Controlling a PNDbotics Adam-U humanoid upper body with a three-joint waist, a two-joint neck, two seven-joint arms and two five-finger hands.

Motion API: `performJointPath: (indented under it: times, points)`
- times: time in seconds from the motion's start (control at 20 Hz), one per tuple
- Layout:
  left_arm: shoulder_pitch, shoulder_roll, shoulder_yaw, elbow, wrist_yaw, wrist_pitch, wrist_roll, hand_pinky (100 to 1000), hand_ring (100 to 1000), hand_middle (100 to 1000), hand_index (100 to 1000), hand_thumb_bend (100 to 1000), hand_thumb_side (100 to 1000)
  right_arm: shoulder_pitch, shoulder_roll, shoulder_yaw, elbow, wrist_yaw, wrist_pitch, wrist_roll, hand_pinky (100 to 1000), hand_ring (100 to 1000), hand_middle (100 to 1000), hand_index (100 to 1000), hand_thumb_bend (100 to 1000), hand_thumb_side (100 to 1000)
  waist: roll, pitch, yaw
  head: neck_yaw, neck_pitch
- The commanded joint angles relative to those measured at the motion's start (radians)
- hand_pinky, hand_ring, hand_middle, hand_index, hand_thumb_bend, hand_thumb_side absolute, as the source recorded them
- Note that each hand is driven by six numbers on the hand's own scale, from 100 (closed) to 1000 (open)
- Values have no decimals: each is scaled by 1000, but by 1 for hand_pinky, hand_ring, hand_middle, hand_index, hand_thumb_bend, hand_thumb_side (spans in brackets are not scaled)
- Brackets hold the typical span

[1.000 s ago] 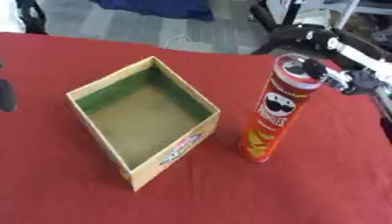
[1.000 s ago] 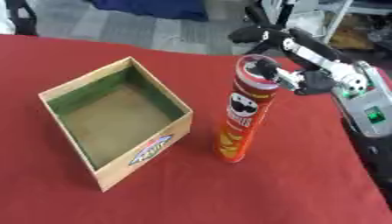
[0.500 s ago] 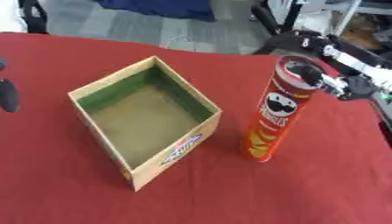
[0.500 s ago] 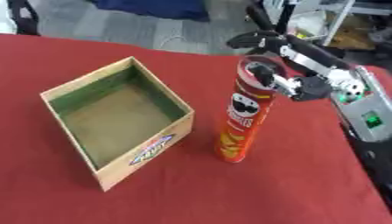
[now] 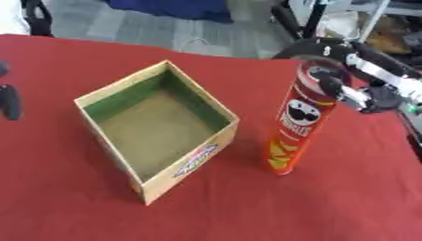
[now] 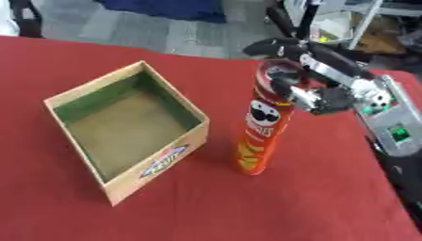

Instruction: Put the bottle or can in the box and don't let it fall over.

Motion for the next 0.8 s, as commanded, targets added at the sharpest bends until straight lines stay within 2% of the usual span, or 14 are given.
performJointPath:
  times: [0.05, 0.4, 0.6, 0.75, 0.8]
  points:
    - [-14, 13, -2, -18, 1, 2, -3, 517, 747, 817, 890, 100, 646, -7, -20, -6, -11, 23, -235, 211, 892, 884, 867, 916, 100, 861, 3, -20, -2, 3, 3]
    - [-14, 13, -4, -18, 2, 6, -4, 516, 749, 814, 886, 100, 647, -12, -19, 1, -3, 45, -242, 195, 827, 853, 858, 907, 100, 765, 2, -20, -1, 5, 0]
    - [-15, 13, -4, -18, 3, 7, -6, 516, 749, 813, 885, 100, 647, -14, -20, 2, -1, 61, -249, 189, 819, 847, 859, 901, 100, 736, 2, -19, 0, 6, 0]
    - [-15, 13, -4, -18, 4, 7, -5, 516, 750, 813, 884, 100, 647, -14, -20, 5, -8, 85, -251, 184, 815, 843, 858, 896, 100, 661, 1, -19, 0, 8, 0]
    - [-15, 13, -4, -18, 4, 8, -5, 515, 750, 812, 883, 100, 647, -13, -20, 6, -11, 94, -251, 183, 811, 840, 857, 895, 100, 606, 1, -19, 0, 9, 0]
